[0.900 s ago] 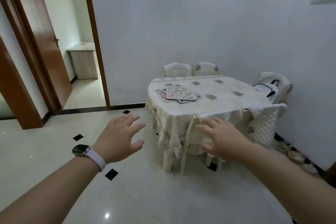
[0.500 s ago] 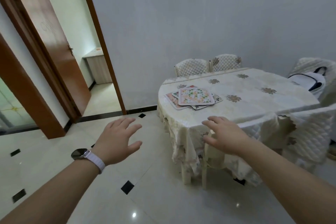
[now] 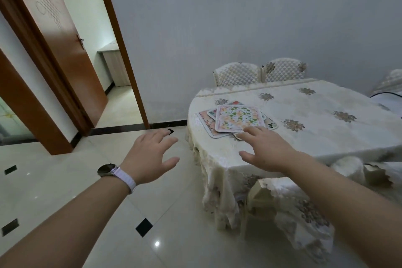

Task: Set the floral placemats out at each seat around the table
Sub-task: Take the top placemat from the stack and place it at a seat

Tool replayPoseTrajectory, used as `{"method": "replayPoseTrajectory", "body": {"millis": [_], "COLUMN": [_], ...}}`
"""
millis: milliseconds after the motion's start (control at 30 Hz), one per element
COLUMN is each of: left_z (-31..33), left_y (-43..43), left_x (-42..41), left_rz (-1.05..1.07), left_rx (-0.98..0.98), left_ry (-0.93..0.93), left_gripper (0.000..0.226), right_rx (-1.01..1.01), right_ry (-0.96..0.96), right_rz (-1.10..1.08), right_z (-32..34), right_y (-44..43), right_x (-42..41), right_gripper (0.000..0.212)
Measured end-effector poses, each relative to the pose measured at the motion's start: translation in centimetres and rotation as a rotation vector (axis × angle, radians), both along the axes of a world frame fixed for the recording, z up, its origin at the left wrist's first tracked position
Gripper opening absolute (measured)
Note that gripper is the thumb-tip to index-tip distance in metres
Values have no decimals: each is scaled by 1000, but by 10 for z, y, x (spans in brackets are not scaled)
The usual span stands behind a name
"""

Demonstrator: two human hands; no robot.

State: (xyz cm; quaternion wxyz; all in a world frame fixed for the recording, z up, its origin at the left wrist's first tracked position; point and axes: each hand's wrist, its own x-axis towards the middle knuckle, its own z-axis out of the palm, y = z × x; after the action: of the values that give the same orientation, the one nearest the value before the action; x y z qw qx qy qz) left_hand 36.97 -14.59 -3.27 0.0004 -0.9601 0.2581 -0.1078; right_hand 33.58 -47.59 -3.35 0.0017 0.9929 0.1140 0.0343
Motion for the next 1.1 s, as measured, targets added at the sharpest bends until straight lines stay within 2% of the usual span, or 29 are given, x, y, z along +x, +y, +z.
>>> {"method": "replayPoseTrajectory", "body": {"millis": [367, 500, 600, 800, 1100], "left_z": [-44, -50, -47, -65, -123], "left_y": [38, 53, 50, 33, -4], "left_x": [214, 299, 356, 413, 487], "left_rz": [-84, -152, -229, -376, -407], "left_rx": [-55, -63, -47, -49, 10], "left_ry": [66, 91, 32, 60, 215], "left_gripper": [67, 62, 59, 49, 48], "right_rx": [-63, -59, -18, 8, 142], "right_ry": [62, 107, 91, 148, 205], "right_rz": [-105, -209, -280, -365, -462], "right_z": [-33, -33, -38, -60, -114], "right_y": [22, 29, 32, 31, 6], "right_x": [181, 238, 264, 291, 355], "right_gripper": [56, 57, 57, 56, 56]}}
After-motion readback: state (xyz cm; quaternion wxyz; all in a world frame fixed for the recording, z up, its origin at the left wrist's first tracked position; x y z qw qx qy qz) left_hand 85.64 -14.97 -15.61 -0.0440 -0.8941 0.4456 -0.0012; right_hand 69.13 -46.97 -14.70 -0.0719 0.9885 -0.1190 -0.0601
